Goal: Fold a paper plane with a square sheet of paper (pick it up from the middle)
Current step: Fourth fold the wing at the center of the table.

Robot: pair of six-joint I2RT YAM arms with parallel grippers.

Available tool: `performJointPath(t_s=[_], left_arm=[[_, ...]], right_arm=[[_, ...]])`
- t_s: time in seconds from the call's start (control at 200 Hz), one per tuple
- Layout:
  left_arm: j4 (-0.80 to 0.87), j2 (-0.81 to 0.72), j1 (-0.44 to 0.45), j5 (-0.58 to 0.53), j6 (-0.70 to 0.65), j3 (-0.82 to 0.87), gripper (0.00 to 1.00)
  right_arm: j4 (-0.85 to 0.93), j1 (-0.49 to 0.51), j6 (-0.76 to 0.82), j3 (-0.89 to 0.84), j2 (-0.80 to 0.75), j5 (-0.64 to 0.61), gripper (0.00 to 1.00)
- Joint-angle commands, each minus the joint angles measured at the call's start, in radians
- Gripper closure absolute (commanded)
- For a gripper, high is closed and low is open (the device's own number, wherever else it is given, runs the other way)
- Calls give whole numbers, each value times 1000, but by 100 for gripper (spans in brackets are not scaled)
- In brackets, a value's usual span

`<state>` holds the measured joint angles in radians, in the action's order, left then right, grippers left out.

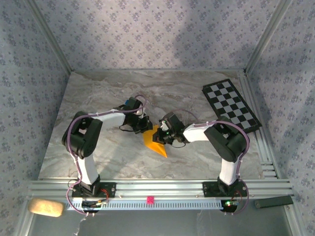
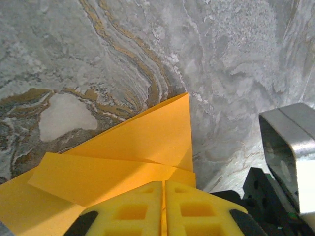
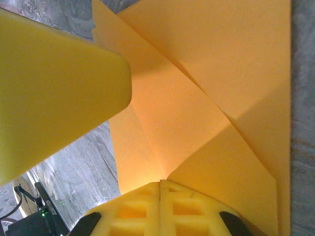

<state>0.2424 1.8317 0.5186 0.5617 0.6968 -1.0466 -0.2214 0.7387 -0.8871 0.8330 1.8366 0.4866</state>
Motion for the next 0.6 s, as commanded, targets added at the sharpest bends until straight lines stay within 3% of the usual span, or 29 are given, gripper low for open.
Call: performJointPath(t_s=[0.0,0.29,0.595], left_arm=[[33,33,0,41,1,-53,95],[20,104,-5,-41,11,19,98],[-8,136,-42,-45,-4,79,100]], right_arm=[[88,10,-10,-35,1,-29,98],[84,11,-14,-36,-8,-30,98],[79,16,-13,-95,-79,-23,96]])
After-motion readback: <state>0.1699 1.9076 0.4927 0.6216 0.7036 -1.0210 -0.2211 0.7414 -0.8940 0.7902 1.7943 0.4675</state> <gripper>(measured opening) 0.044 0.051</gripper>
